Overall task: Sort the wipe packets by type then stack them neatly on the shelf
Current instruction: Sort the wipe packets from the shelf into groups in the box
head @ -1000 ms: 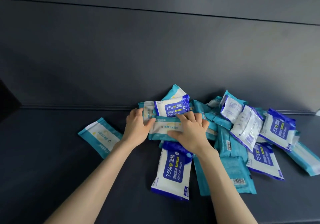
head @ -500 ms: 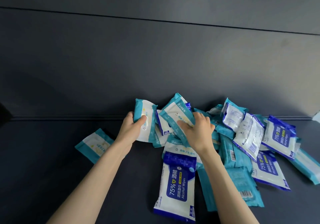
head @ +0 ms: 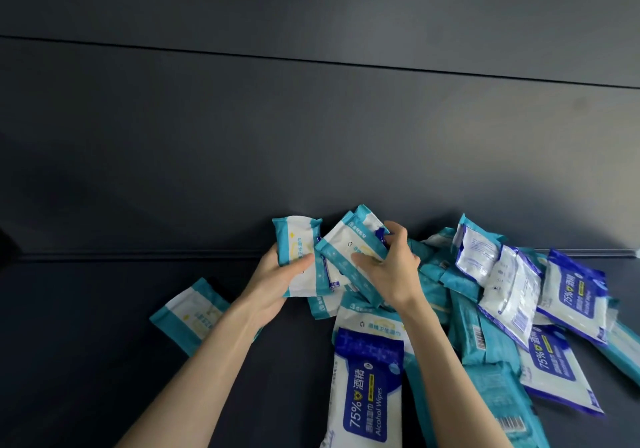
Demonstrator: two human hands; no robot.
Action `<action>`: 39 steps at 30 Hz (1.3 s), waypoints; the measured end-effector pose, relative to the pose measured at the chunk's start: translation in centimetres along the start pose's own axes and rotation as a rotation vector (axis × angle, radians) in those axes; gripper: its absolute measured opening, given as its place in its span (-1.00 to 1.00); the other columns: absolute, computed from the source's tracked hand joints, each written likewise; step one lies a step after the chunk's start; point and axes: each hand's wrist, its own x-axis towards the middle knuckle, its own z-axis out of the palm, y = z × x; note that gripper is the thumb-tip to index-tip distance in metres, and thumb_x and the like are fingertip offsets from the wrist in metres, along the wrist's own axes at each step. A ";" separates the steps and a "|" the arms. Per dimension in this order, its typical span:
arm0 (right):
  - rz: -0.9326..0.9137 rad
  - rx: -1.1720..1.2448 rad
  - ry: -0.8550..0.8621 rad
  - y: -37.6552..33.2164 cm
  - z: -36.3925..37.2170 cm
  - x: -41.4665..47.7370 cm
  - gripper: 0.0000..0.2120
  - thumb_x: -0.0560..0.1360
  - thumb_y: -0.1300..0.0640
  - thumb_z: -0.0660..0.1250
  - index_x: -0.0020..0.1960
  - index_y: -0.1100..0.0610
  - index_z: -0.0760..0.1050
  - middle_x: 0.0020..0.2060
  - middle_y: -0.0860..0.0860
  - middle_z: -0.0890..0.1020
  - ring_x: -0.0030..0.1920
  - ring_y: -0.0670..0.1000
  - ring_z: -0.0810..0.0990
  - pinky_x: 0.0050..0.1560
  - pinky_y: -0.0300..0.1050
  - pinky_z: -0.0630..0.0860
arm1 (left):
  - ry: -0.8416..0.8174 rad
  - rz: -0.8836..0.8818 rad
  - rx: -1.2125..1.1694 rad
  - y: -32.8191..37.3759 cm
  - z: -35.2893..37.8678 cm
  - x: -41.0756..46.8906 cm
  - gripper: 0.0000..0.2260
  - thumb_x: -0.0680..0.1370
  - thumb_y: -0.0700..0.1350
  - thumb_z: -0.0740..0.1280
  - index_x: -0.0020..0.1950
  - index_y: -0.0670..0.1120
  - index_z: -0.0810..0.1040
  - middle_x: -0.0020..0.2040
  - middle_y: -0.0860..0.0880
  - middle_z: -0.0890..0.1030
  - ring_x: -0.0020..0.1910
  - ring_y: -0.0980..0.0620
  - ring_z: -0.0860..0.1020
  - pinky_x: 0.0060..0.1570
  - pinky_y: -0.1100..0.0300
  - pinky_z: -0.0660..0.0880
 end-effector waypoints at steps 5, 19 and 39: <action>-0.014 0.245 0.102 -0.4 -0.3 -0.3 -0.62 0.43 0.13 0.47 0.13 0.07 0.36 -0.10 -0.11 0.58 -0.13 -0.07 0.62 -0.10 -0.08 0.60 | 0.088 0.043 -0.031 0.2 -0.2 -0.2 -0.77 0.54 -0.25 0.33 0.18 -0.07 0.52 0.02 -0.07 0.67 -0.05 0.02 0.66 -0.20 0.18 0.58; 0.107 0.603 -0.060 -2.8 -1.7 -2.8 -0.80 0.48 0.18 0.41 0.05 0.17 0.46 -0.13 0.06 0.68 -0.24 -0.03 0.69 -0.33 -0.14 0.59 | -0.016 0.040 -0.150 1.2 2.1 -2.8 -0.82 0.56 -0.18 0.29 0.16 -0.07 0.54 0.03 -0.05 0.68 -0.01 0.02 0.65 -0.16 0.17 0.59; 0.332 0.432 -0.064 -0.2 -7.6 -15.0 -0.78 0.50 0.08 0.38 -0.02 0.19 0.41 -0.14 0.02 0.60 -0.14 -0.02 0.58 -0.27 -0.33 0.41 | -0.030 -0.055 0.548 -3.0 3.8 -13.1 -0.72 0.54 0.04 0.32 -0.03 -0.20 0.58 -0.22 0.03 0.61 -0.19 0.10 0.58 -0.16 0.24 0.45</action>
